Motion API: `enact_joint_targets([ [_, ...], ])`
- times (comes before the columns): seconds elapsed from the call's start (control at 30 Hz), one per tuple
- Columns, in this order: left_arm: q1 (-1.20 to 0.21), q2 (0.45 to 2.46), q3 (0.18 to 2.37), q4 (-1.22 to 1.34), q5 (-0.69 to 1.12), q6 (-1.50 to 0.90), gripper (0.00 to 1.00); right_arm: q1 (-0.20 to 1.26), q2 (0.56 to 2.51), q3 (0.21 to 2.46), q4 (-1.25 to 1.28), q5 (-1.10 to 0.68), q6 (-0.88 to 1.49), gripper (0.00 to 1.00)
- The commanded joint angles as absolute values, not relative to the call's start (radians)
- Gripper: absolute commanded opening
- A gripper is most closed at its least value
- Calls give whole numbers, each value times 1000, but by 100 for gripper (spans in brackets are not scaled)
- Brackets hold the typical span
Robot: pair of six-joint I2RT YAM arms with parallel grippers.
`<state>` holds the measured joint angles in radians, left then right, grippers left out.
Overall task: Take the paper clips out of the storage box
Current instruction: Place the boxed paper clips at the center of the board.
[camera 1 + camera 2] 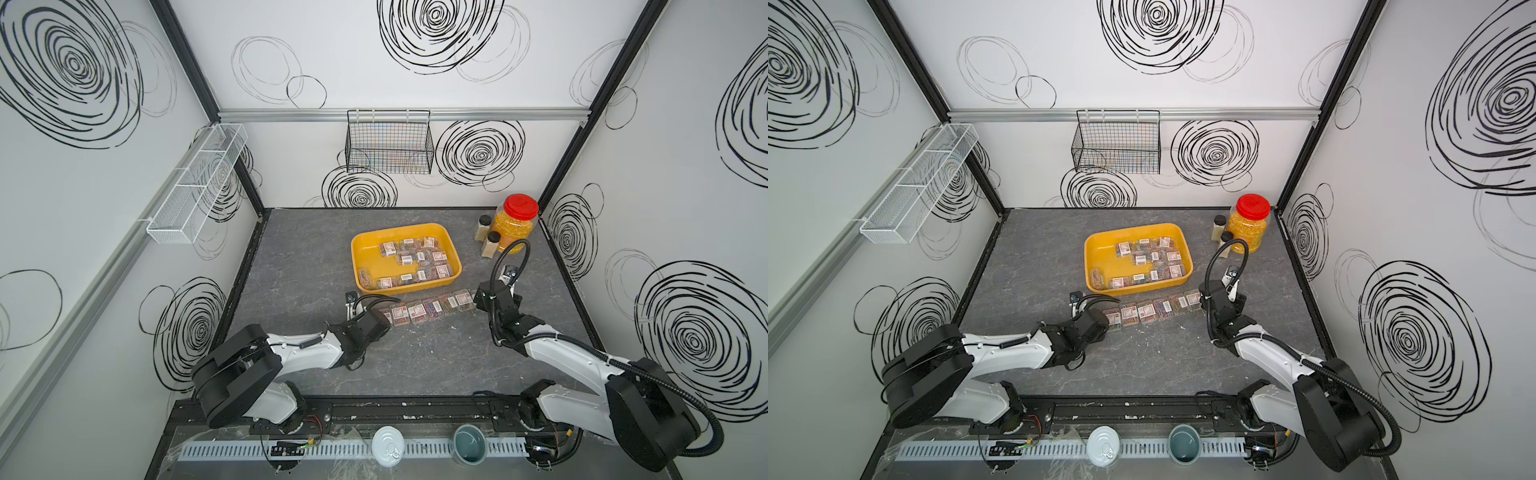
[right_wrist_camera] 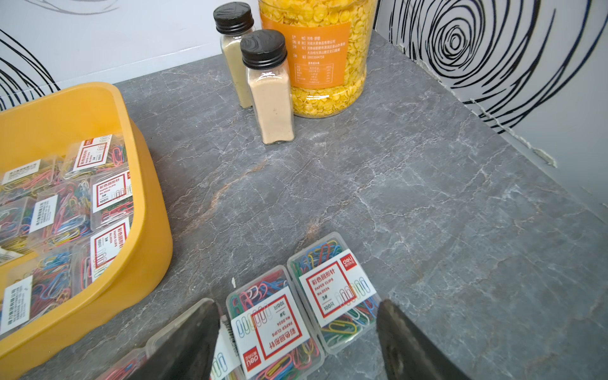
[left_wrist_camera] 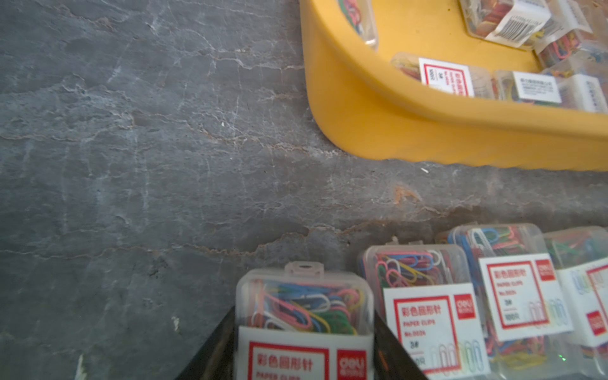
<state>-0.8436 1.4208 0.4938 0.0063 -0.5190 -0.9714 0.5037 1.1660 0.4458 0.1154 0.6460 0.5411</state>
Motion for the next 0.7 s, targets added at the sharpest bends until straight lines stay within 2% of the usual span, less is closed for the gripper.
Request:
enact_joint_targets([
  [0.0,-833,1425,499,28,-540,-987,47,509,1171,446,118,663,538,78],
  [0.4,-831,1372,463,44,-523,-987,66,509,1174,448,118,663,539,78],
  [0.67,-832,1356,447,66,-497,-984,69,511,1170,446,118,664,538,78],
])
